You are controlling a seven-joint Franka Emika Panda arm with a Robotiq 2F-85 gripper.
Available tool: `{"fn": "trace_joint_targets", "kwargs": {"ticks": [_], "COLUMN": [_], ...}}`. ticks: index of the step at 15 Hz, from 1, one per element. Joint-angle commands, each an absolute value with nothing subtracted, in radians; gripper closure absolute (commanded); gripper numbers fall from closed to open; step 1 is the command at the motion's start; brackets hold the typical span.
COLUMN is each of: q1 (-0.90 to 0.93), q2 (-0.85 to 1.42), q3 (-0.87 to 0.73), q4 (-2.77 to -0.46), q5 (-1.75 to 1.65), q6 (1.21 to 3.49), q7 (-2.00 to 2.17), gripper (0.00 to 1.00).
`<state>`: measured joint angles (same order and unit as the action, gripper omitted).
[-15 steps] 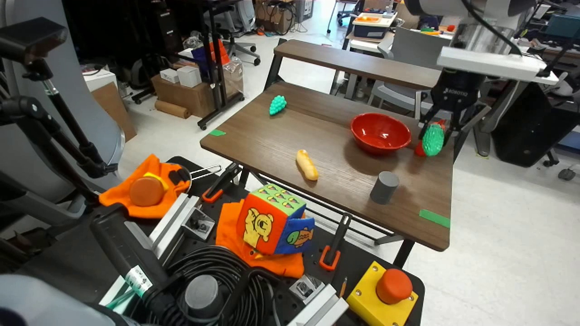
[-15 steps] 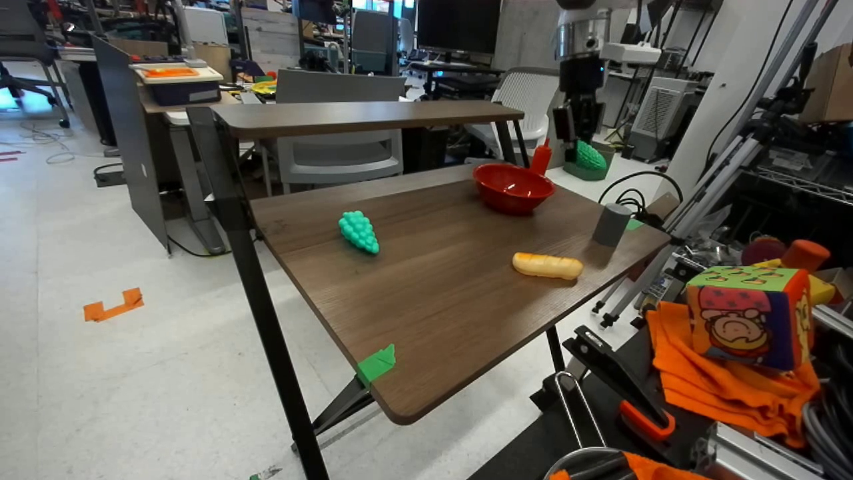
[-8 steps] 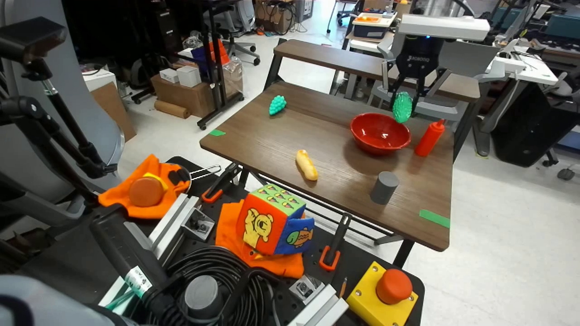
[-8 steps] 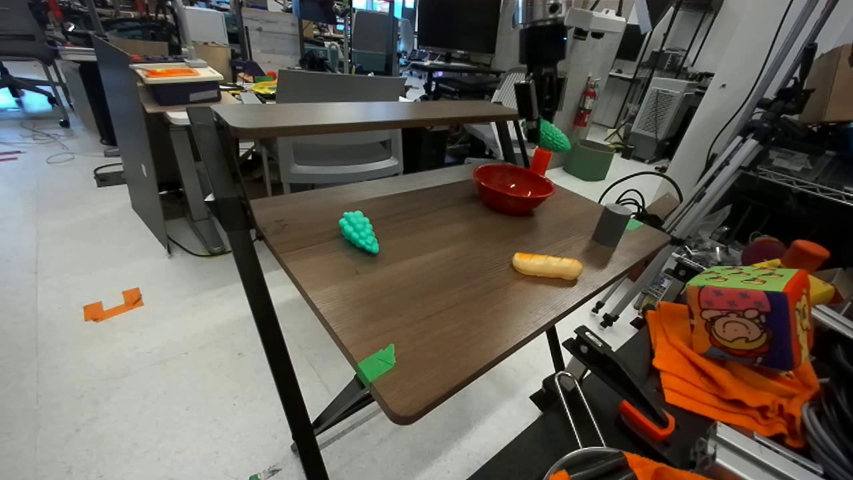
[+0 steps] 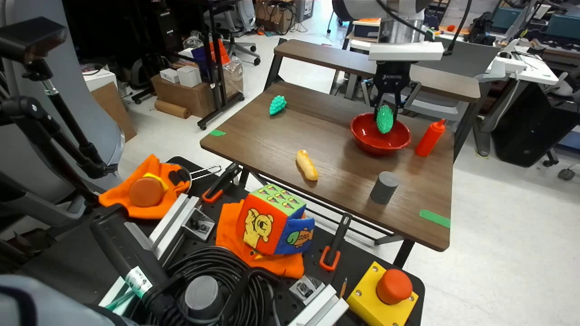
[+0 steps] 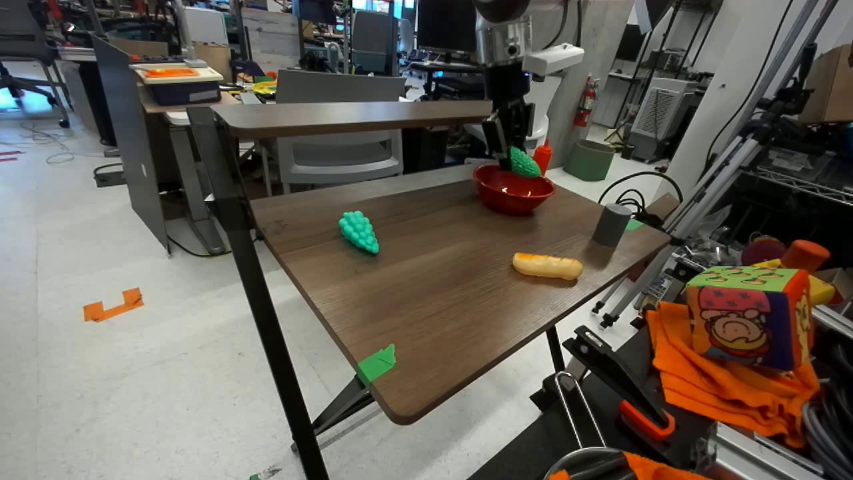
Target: Put the green object in the red bowl
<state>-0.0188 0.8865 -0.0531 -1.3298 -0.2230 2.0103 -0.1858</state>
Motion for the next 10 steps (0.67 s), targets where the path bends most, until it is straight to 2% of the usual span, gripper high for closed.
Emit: {"fn": "trace_joint_targets", "kwargs": {"ticks": [1, 7, 8, 9, 10], "q1": [0.007, 0.011, 0.007, 0.0, -0.005], "q2": [0.999, 1.072, 1.053, 1.027, 1.005], "q3": [-0.085, -0.089, -0.085, -0.078, -0.075], "q4": [-1.219, -1.158, -1.177, -1.212, -1.241], "q5": [-0.255, -0.259, -0.258, -0.254, -0.253], "q6": [2.042, 2.02, 2.025, 2.039, 2.05], "q7": [-0.102, -0.096, -0.105, -0.121, -0.129], "gripper": [0.79, 0.79, 0.31, 0.28, 0.21]}}
